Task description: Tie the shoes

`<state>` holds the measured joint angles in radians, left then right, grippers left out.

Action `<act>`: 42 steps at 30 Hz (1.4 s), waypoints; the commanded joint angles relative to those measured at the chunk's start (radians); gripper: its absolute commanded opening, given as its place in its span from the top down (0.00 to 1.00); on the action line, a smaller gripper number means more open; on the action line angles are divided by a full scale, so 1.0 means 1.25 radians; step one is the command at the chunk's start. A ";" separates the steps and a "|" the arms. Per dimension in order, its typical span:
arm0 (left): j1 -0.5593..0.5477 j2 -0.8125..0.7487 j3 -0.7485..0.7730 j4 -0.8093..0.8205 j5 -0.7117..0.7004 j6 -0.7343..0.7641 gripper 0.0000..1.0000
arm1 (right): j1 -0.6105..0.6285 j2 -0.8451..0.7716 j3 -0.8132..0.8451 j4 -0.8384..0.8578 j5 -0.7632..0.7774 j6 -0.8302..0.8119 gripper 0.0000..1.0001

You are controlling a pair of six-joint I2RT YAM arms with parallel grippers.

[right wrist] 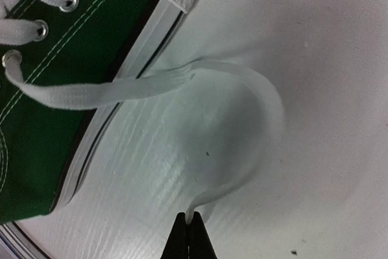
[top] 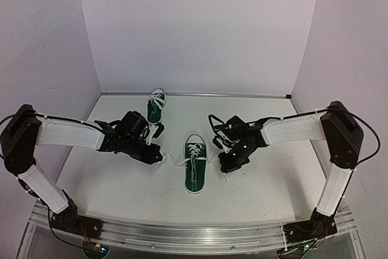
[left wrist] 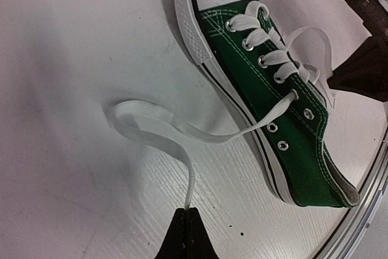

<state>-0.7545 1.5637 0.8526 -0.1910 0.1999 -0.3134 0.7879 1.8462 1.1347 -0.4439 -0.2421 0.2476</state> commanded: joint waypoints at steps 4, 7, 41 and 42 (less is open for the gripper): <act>-0.084 0.168 0.088 0.079 0.015 0.000 1.00 | 0.001 0.057 0.003 0.195 -0.145 0.067 1.00; -0.122 0.221 0.099 0.098 0.018 -0.008 1.00 | 0.007 0.066 0.003 0.220 -0.155 0.075 1.00; -0.274 0.190 0.091 0.068 -0.038 0.013 1.00 | 0.142 0.041 -0.089 0.255 -0.172 0.138 1.00; -0.275 0.181 0.082 0.067 -0.040 0.011 1.00 | 0.153 0.037 -0.093 0.256 -0.170 0.142 1.00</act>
<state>-1.0625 1.8156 0.9363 -0.1147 0.1000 -0.3111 0.8948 1.8938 1.0302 -0.1252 -0.3917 0.3977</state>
